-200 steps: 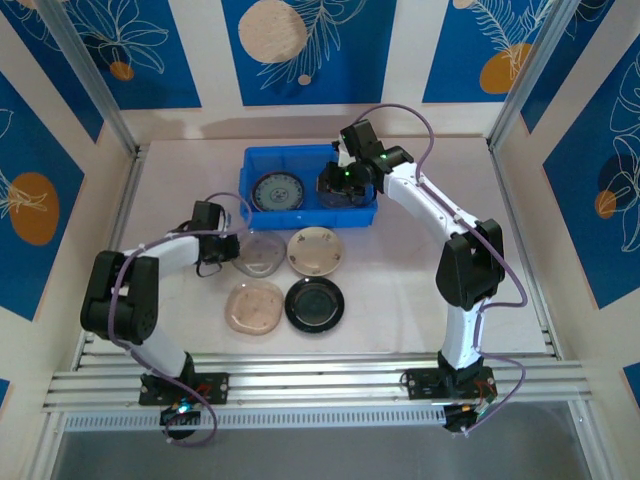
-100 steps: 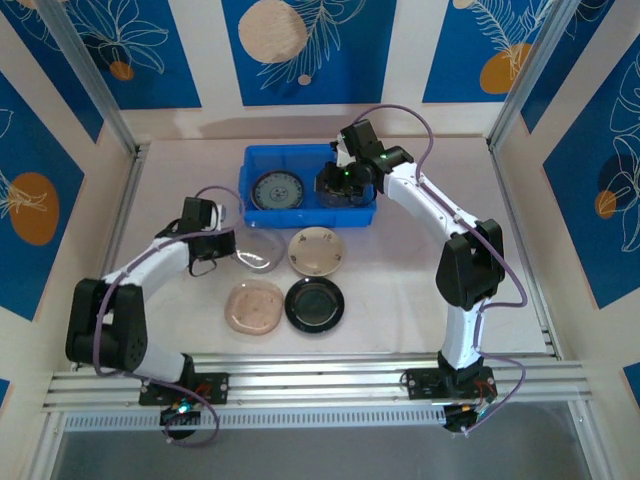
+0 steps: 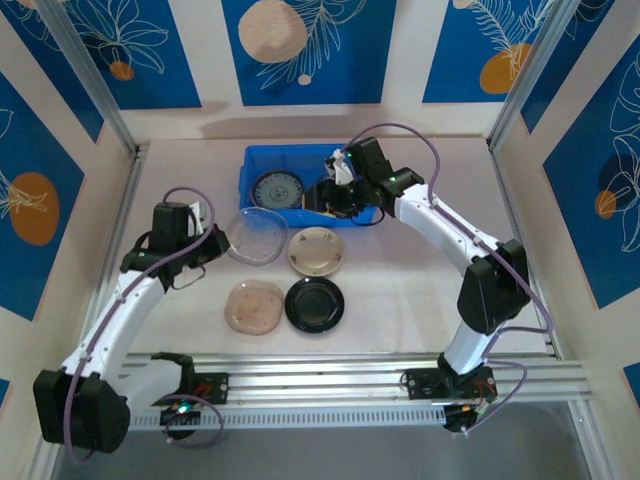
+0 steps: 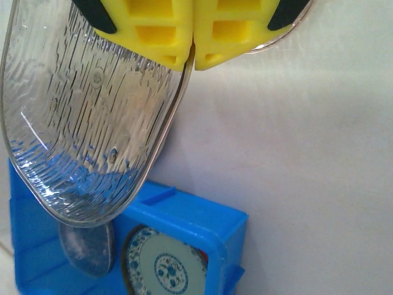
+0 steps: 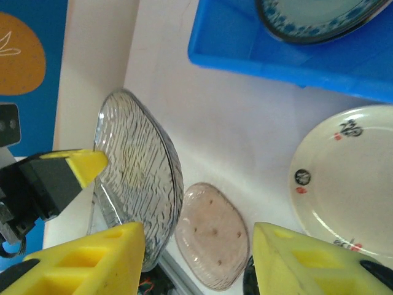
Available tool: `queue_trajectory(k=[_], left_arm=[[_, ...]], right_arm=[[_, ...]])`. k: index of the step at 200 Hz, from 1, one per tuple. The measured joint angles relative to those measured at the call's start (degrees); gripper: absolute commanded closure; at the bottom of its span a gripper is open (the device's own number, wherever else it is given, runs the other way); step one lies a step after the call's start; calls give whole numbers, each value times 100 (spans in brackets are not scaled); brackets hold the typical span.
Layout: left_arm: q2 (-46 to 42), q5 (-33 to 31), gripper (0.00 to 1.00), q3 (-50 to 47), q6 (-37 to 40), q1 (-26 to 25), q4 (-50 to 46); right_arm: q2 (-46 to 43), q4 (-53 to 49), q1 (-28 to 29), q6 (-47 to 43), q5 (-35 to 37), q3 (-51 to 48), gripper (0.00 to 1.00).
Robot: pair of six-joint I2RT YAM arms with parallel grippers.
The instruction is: Place the plates into the plastic bin on the countertop
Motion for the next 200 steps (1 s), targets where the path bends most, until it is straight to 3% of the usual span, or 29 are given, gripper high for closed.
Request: queue_trajectory(k=[51,116,128,158,177,181,193,200], left_arm=[[-39,-289,100,-4,-664,-229,382],[140,-367,100,-4,-866,-422,691],[192,-372,100,-4,-883,-442,713],[317,-372,100,-2,-905,-505,826],[372,-365,100,24,-898,-520,887],[387,-361,95,42,-894,-535,896],[444,-356,66,90,-809,-542,894],[490,-345,57,131,-780,-544,881]], right_arm=[[114,614,136,363,-249,-278,48],[492,1088,315,507,-448,-302,50],[538,1115,326,520,-481,-302,57],[660,1169,330,581,-522,-275,100],[741,1134,317,688,-420,-267,100],[756,1121,313,693,-411,-267,100],[796,1093,304,713,-376,-262,100],[815,1056,304,708,-369,-245,100]])
